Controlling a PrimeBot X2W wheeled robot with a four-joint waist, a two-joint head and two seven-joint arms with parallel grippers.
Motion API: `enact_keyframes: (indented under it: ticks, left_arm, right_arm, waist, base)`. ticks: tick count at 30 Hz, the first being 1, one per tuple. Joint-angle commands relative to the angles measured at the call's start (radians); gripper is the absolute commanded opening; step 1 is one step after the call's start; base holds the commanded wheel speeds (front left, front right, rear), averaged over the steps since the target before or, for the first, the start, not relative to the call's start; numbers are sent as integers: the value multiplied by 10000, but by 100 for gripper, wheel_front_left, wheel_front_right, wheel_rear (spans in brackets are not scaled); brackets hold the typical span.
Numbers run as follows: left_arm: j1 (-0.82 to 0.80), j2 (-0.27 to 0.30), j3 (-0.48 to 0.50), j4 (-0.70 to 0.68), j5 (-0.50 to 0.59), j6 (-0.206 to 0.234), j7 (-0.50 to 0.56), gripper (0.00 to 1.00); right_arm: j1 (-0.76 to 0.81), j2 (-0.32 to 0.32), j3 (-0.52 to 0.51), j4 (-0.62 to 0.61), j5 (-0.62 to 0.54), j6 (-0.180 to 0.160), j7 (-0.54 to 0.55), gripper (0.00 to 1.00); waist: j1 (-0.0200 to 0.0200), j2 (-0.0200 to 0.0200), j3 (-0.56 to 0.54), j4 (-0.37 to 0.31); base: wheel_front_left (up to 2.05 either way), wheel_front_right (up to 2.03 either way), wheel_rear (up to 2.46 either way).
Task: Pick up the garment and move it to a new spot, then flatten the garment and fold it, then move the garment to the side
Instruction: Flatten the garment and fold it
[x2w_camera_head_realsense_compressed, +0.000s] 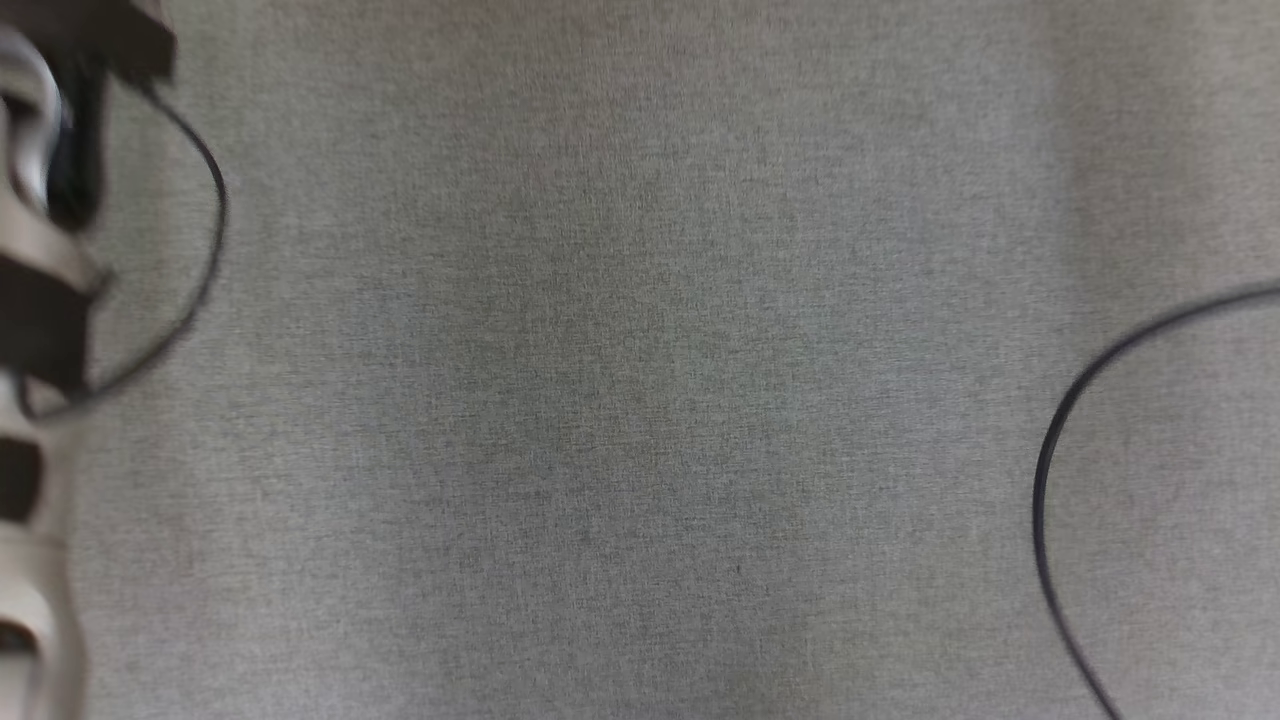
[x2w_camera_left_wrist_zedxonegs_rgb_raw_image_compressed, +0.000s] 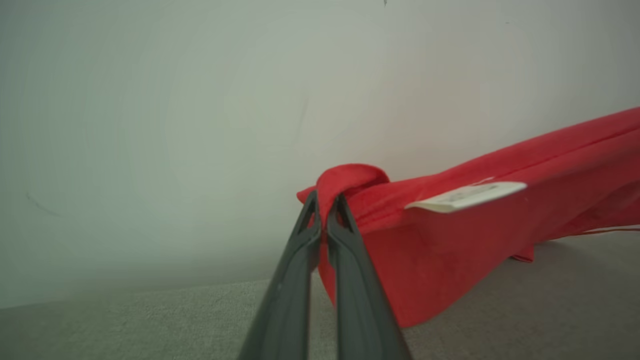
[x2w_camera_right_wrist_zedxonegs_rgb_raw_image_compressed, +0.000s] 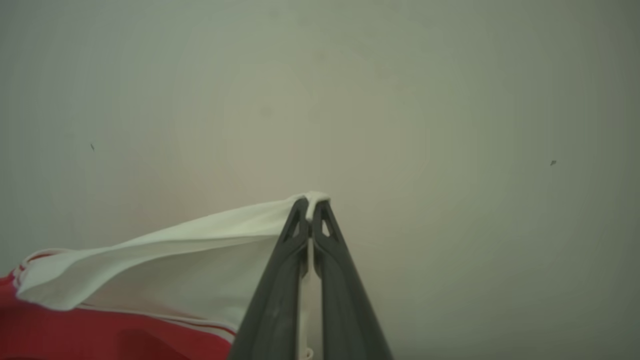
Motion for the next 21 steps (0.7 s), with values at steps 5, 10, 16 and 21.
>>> enact_keyframes:
  ticks: [5, 10, 16, 21]
  left_arm:
    - [2558, -496, 1313, -949, -163, -13, -14, 0]
    - [4549, -1275, 2225, -1478, -151, -189, -14, 0]
    - [6174, -1793, 2936, -1571, 108, -308, -14, 0]
    - [7065, -1974, 3179, -1426, 257, -341, -14, 0]
  right_arm:
    - [2727, -69, -252, -1134, 585, -14, -53, 0]
    - [4866, -23, -210, -1597, 673, -14, -50, 0]
    - [6771, 101, -82, -1796, 1100, -14, -52, 0]
    - [7882, 267, 24, -1899, 1502, -14, -52, 0]
  waist:
    - [-1, -2, -825, 169]
    - [-1, -2, -1687, 252]
    - [-1, -2, -2612, 215]
    - [-1, -2, -3233, 163]
  base:
    - [0, 0, 0]
    - [0, 0, 0]
    - [0, 0, 0]
    - [0, 0, 0]
